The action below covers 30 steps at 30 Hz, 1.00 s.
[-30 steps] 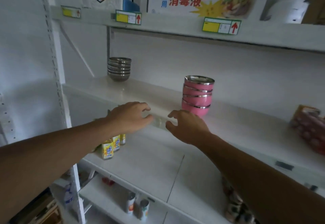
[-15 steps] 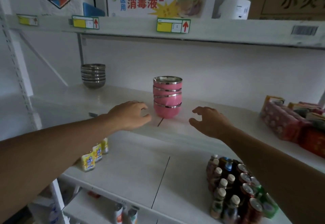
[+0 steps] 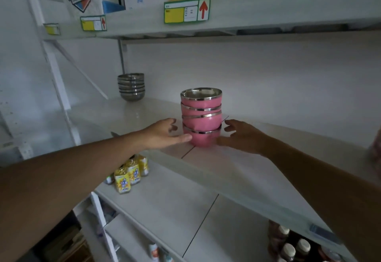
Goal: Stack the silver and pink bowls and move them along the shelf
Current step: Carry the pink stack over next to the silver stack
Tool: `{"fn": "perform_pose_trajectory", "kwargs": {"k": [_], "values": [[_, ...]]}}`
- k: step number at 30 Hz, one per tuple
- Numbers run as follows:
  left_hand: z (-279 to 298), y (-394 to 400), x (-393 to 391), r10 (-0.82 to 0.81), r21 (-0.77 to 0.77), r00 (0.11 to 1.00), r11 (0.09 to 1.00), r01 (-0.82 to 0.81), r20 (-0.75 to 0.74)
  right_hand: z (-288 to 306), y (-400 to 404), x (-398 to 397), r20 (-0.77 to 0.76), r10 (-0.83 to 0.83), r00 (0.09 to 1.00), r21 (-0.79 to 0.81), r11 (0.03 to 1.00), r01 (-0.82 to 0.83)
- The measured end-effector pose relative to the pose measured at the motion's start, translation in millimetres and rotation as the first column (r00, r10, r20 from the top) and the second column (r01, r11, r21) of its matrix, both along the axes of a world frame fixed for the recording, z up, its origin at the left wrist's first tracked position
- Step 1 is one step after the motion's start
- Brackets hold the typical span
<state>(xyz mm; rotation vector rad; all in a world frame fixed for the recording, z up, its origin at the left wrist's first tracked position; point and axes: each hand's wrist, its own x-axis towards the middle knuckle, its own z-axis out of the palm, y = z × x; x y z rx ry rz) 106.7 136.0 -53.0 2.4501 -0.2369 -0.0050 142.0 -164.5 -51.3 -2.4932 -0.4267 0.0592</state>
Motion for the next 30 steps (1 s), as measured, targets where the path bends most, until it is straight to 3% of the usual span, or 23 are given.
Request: {"fn": "perform_pose_trajectory", "kwargs": {"k": [5,11,24,30], "values": [[-10.6,-4.0,15.1,-0.088,-0.211,0.995,0.973,0.098,0.055,-6.7,10.1,6.4,-0.004,0.139,0.99,0.168,0.976,-0.136],[-14.9,-1.7,22.1,-0.092,-0.362,0.986,0.922,0.136,0.136,-1.8,26.9,9.4,0.072,0.112,0.991,0.32,0.938,-0.129],[4.3,131.6,6.9,-0.02,-0.417,0.991,0.906,0.074,0.133,18.6,156.7,6.1,0.039,0.199,0.979,0.359,0.912,-0.2],[6.4,201.3,-4.6,-0.026,-0.371,0.992,0.926,0.071,0.126,16.1,227.3,3.3,0.015,0.24,0.971,0.388,0.894,-0.227]]}}
